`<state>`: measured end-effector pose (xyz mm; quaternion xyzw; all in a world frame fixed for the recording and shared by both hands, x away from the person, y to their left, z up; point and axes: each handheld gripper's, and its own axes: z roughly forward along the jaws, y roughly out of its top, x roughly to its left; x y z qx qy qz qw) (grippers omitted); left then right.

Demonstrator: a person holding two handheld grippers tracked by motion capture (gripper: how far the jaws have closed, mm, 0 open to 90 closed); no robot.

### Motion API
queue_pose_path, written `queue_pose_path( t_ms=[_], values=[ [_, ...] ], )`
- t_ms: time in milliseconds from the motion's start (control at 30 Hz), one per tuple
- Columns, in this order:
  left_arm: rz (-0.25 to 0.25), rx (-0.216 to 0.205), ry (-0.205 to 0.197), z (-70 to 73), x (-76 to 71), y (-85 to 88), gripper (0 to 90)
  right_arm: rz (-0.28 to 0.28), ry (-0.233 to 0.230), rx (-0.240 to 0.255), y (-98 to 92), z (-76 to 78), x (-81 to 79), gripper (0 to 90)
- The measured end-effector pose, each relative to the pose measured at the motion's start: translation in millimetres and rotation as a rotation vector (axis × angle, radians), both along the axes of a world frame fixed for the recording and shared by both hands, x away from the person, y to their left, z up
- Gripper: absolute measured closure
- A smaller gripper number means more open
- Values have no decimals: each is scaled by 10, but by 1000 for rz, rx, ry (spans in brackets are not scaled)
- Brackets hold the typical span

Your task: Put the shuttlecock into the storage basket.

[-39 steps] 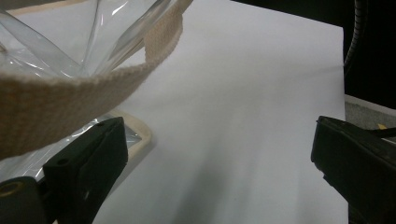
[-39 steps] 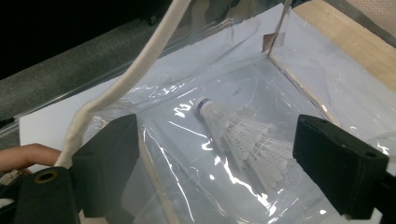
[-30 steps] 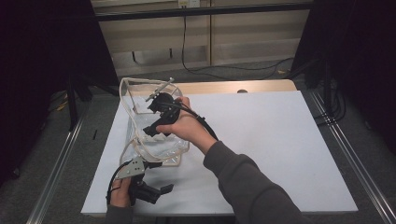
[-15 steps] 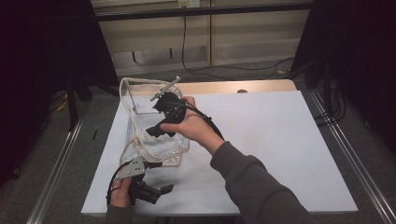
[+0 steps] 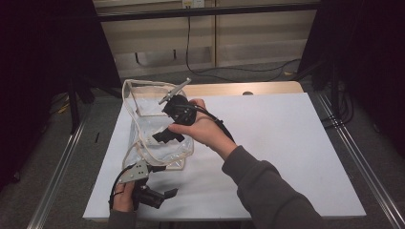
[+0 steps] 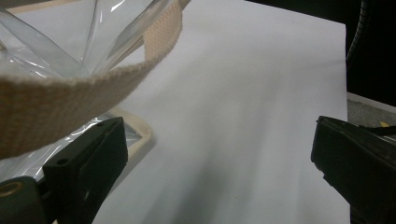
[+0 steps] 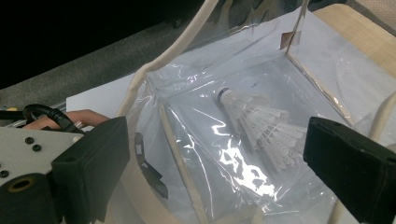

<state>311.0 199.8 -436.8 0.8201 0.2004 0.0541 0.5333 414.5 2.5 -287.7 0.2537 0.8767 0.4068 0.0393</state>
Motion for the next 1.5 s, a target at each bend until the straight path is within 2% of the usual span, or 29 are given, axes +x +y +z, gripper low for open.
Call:
queue_pose_path(
  t_ms=[967,1500],
  values=[
    [1,12,-2,-2,3,-1,40,25,-11,20,-284,127,-110,63],
    [4,16,-5,-1,6,1,40,14,-17,28,-483,131,-142,64]
  ],
)
